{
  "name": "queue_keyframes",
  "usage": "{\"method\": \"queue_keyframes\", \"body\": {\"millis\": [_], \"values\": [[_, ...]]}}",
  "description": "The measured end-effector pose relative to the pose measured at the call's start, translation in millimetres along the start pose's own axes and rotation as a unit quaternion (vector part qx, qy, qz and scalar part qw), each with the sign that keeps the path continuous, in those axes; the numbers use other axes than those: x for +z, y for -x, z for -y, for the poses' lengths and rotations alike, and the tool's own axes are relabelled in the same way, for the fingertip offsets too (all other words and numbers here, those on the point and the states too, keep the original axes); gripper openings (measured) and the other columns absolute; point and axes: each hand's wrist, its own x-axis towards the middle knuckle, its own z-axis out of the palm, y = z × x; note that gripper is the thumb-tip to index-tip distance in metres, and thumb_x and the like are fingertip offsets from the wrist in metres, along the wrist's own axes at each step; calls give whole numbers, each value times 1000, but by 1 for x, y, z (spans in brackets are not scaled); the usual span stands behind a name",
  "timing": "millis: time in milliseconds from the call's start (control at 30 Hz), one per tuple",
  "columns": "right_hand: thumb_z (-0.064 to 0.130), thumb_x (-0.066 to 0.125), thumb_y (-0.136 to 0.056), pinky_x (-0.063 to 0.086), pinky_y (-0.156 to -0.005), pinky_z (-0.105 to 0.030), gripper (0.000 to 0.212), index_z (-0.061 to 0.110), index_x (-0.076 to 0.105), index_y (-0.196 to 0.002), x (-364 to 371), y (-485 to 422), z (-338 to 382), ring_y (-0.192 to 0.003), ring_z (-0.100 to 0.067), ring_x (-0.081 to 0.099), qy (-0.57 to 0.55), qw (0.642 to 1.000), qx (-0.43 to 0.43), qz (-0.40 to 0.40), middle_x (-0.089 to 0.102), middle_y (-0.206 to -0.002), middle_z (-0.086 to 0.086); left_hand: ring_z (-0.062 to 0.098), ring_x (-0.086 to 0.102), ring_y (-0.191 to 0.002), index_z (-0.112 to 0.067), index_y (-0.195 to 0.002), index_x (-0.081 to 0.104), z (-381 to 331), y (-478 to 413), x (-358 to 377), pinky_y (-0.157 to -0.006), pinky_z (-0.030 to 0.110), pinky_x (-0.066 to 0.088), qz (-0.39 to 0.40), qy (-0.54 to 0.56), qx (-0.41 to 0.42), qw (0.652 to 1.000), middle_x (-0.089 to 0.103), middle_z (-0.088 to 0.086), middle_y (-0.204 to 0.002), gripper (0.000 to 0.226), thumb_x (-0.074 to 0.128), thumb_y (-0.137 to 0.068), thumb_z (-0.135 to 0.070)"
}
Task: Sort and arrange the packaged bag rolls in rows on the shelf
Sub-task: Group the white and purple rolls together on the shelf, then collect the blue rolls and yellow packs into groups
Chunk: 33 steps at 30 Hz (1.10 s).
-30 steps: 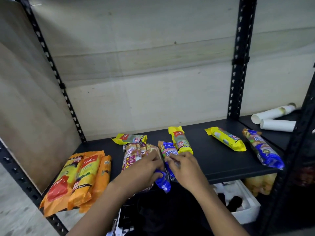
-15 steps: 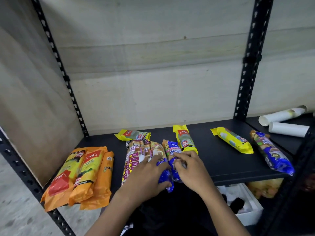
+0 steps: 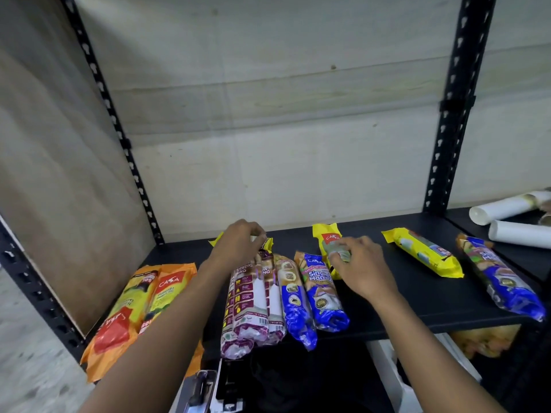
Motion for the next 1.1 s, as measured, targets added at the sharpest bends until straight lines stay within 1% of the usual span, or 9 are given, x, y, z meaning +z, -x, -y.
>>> {"method": "queue_keyframes", "body": {"millis": [167,333,467,567,633,700,767,933,1100], "values": [[44,58,-91,47,-89,-41,52,26,49,-139,7,-17,-1,-124,-28,38,26,998,36,43,44,-130,-7,21,58,-110,-26,-111,69,19,-43,11,-87,35,50,50,-53,-47,996,62,4,-124,20,57,-95,-25],[47,58,-90,45,-92,-44,58,27,44,-142,13,-25,-5,-127,-31,37,23,995,47,81,40,-134,-10,24,51,-123,-27,-133,60,30,-66,15,-90,32,42,192,-105,-50,974,55,5,-140,43,60,-91,-16],[49,60,-90,48,-93,-44,60,26,43,-142,20,-28,-7,-127,-29,38,23,994,52,96,39,-134,-9,24,50,-125,-36,-137,55,33,-81,9,-98,36,41,270,-155,-39,949,55,0,-143,50,60,-91,-16],[46,63,-89,49,-94,-44,60,26,43,-142,22,-30,-10,-126,-29,39,19,994,59,94,39,-134,-10,24,57,-113,-37,-141,50,33,-86,8,-81,32,51,315,-131,-54,939,57,2,-139,56,61,-93,-12],[45,64,-88,49,-94,-43,60,27,43,-142,22,-31,-12,-125,-30,41,17,993,63,95,40,-132,-11,26,56,-114,-36,-145,46,34,-86,12,-79,31,51,310,-125,-54,941,53,4,-142,58,61,-94,-14],[46,65,-86,49,-92,-41,60,30,44,-140,22,-31,-13,-122,-31,44,10,993,69,97,42,-130,-11,28,49,-126,-35,-148,41,38,-86,17,-96,38,44,290,-151,-37,944,50,5,-146,60,61,-94,-18],[48,66,-84,51,-91,-41,60,32,46,-138,21,-31,-15,-117,-31,50,0,992,78,100,46,-126,-12,29,46,-129,-34,-147,42,41,-86,21,-101,40,39,276,-158,-32,947,50,7,-146,57,60,-95,-19],[41,64,-85,50,-92,-42,55,31,49,-137,18,-30,-16,-116,-32,53,-19,993,71,91,53,-121,-13,30,50,-121,-24,-140,52,44,-76,25,-95,35,40,206,-112,-3,972,53,13,-135,48,58,-94,-12],[36,63,-89,51,-83,-35,43,29,58,-131,10,-24,-24,-109,-28,58,-53,996,58,46,61,-118,-11,31,53,-114,-17,-135,57,29,-71,18,-91,31,41,107,-56,67,990,51,13,-125,50,51,-90,4]]}}
